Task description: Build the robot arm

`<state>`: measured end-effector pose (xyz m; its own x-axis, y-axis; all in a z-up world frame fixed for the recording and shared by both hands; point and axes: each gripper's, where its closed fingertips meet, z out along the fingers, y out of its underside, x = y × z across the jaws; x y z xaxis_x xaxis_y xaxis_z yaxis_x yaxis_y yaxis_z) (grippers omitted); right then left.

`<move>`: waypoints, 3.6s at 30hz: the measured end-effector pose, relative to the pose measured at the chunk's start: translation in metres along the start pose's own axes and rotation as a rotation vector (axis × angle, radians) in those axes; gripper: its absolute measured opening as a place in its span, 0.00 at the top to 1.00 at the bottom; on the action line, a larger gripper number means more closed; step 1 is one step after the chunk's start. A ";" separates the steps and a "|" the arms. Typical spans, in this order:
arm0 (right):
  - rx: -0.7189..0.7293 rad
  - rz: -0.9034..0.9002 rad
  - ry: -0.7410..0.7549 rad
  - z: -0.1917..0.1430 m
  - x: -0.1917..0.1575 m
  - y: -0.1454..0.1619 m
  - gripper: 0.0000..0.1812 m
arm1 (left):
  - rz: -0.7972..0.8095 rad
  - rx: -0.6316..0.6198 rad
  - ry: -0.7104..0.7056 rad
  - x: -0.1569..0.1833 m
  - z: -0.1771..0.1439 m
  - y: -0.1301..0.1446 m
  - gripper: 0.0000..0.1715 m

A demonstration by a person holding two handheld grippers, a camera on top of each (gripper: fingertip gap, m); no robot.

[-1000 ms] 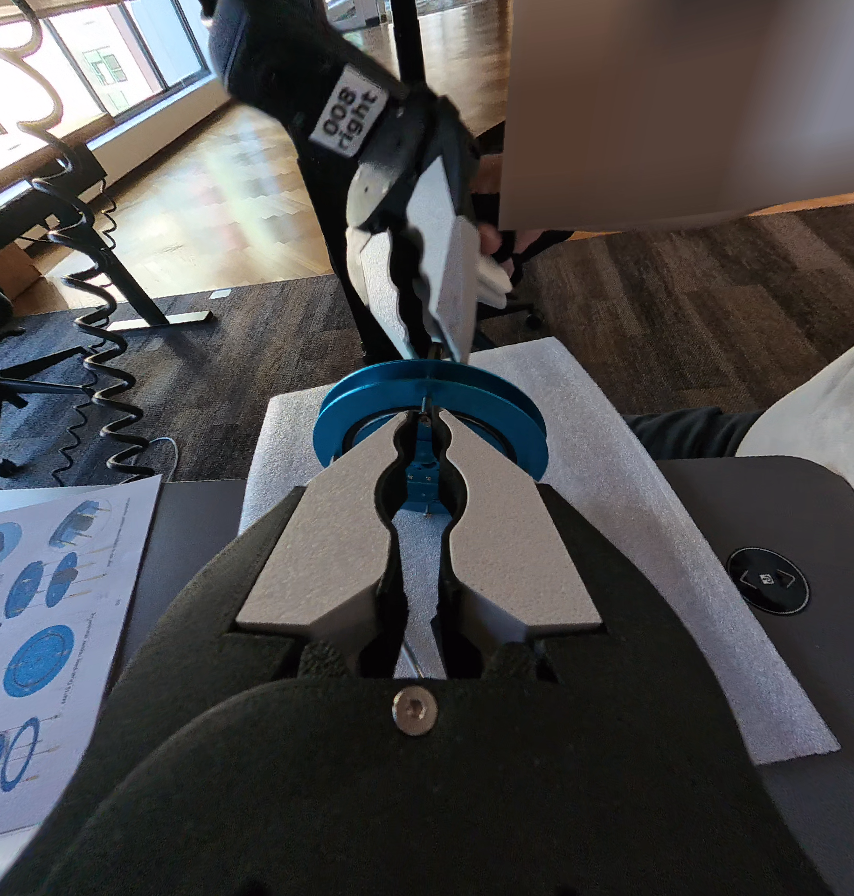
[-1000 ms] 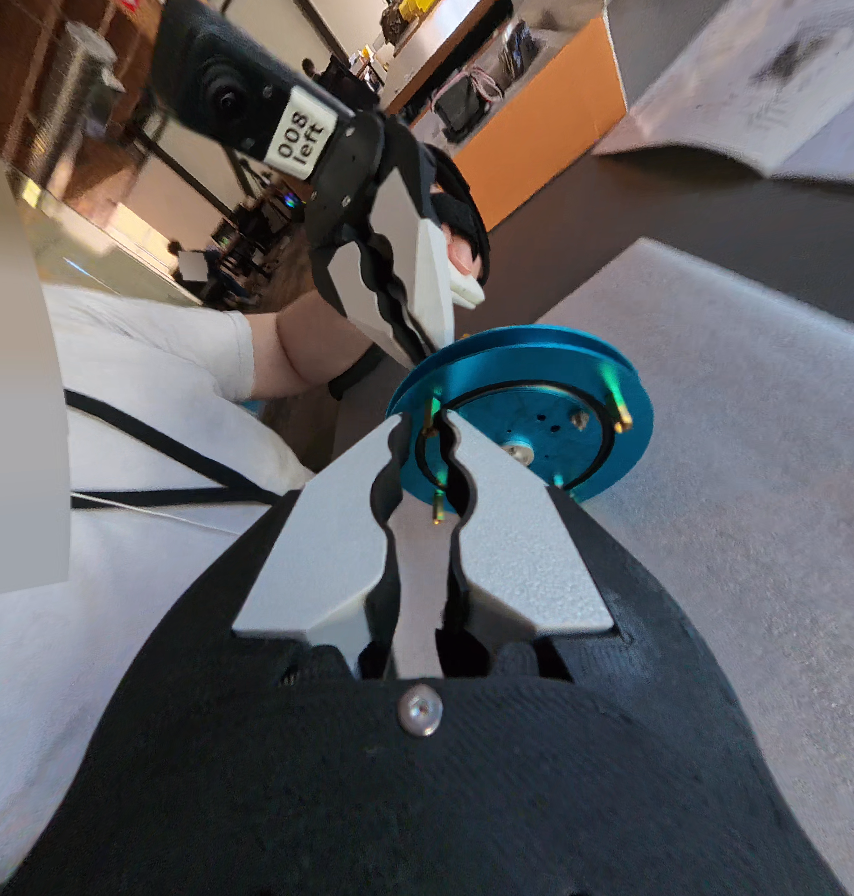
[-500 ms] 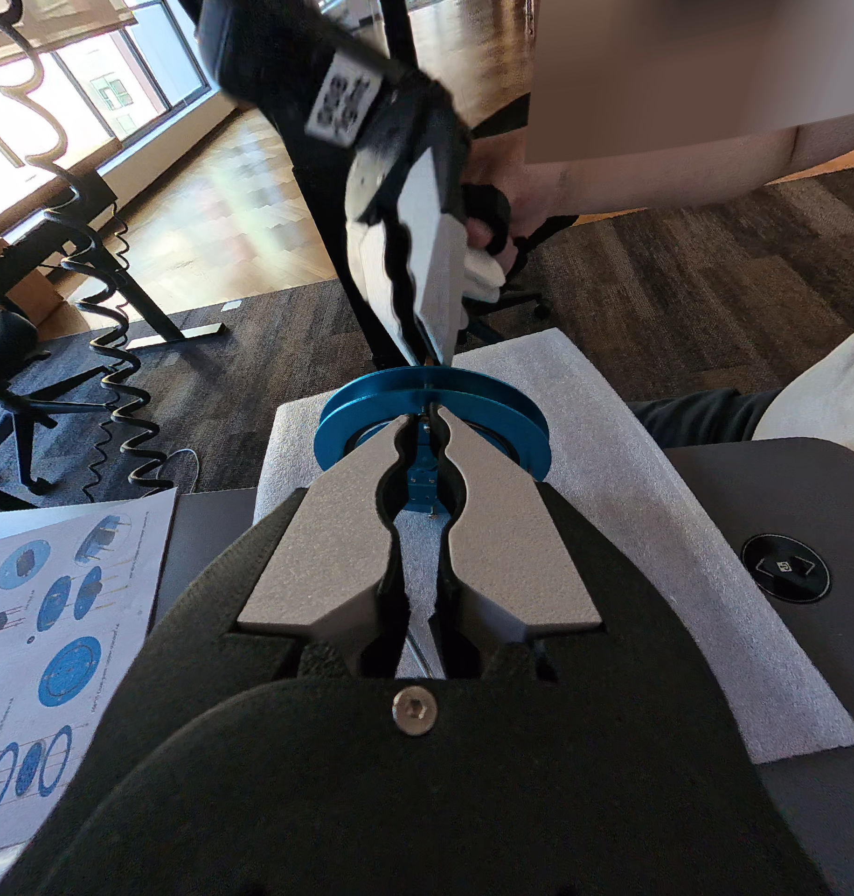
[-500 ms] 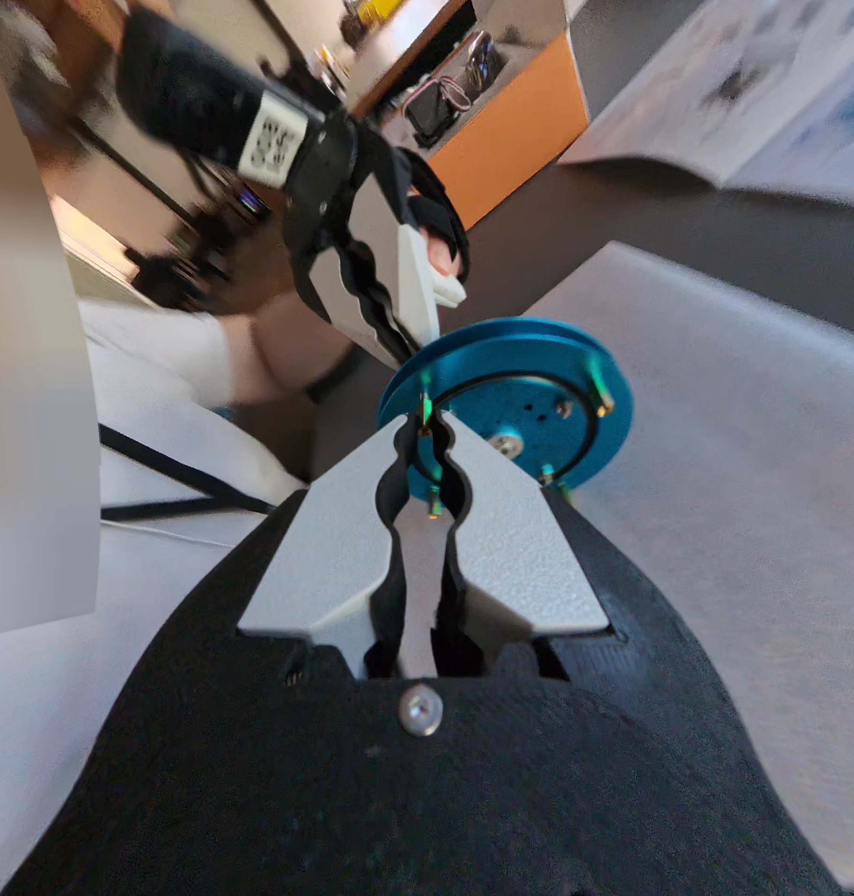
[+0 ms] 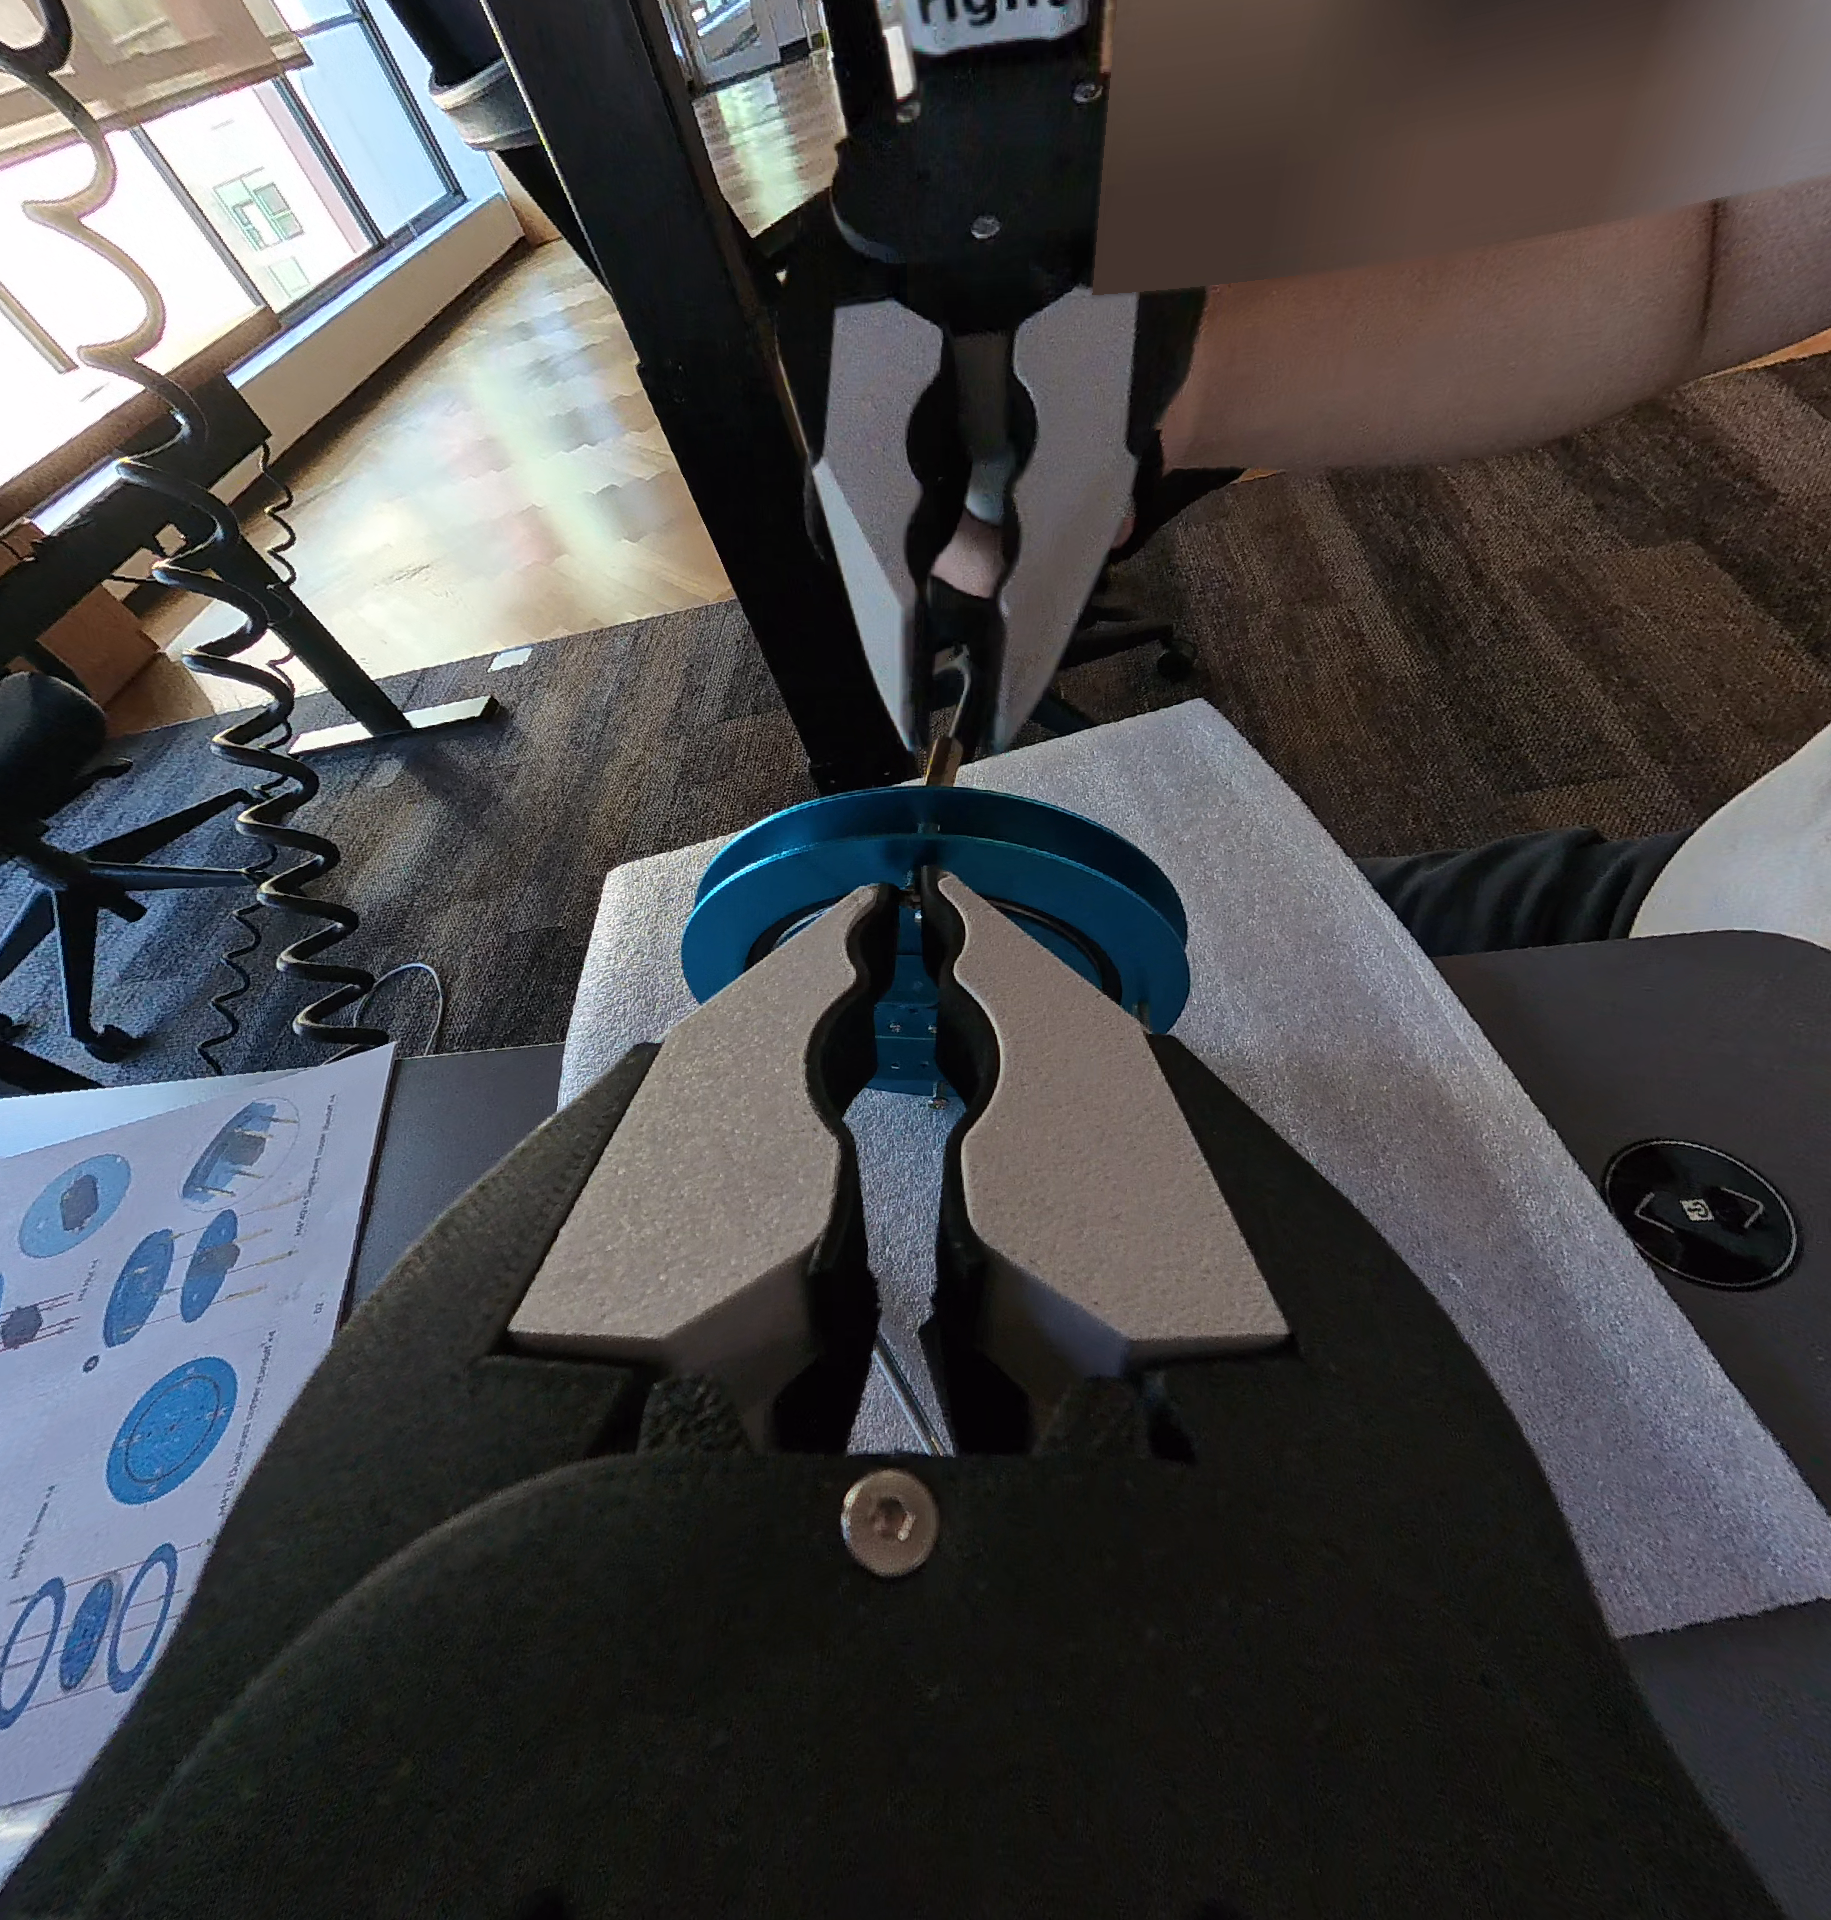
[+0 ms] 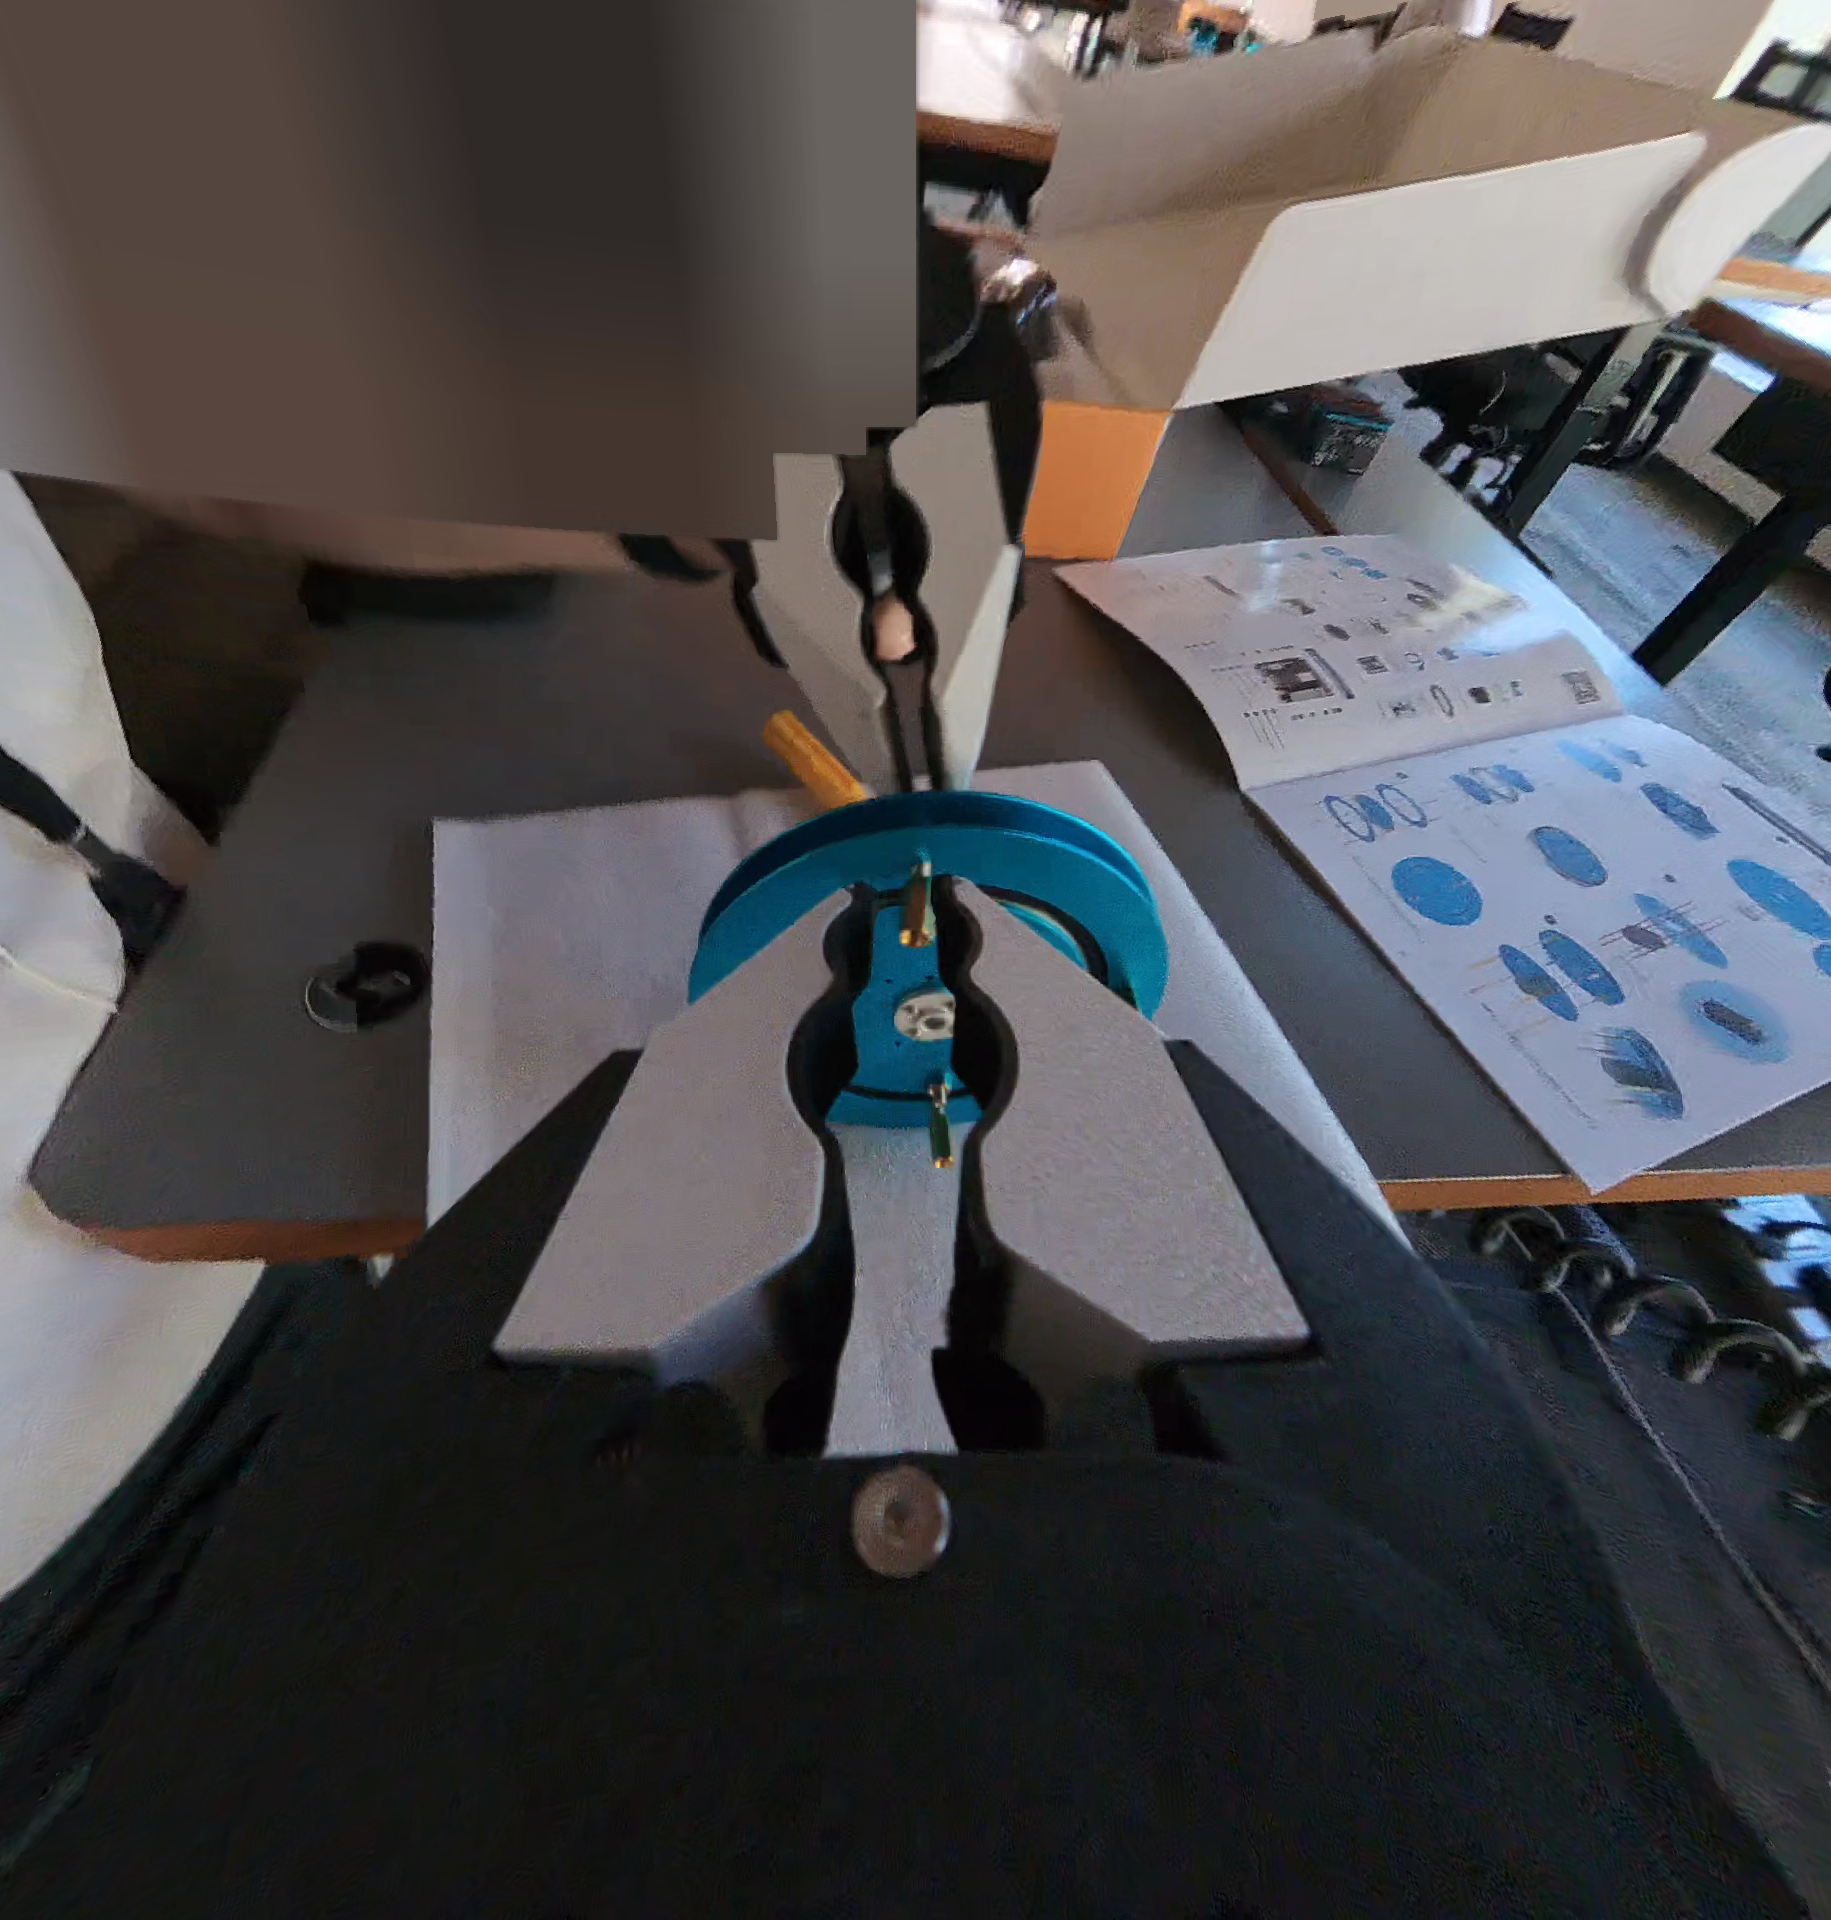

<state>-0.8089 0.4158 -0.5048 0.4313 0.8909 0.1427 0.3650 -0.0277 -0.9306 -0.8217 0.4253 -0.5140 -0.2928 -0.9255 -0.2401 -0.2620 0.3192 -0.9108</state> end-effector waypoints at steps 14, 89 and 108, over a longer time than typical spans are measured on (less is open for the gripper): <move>-0.056 0.590 -0.207 0.010 -0.002 0.012 0.98 | 0.060 -0.011 -0.022 0.003 0.000 0.000 0.99; 0.040 0.606 -0.323 0.007 -0.013 0.004 0.87 | -0.330 -0.022 0.230 0.017 0.002 -0.001 0.99; -0.178 -0.083 -0.016 0.016 -0.014 0.009 0.97 | -0.206 -0.241 0.308 0.024 -0.004 0.003 0.98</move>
<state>-0.8246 0.4102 -0.5202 0.3809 0.9005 0.2096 0.5393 -0.0322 -0.8415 -0.8329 0.4053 -0.5214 -0.4630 -0.8825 0.0829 -0.5401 0.2067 -0.8158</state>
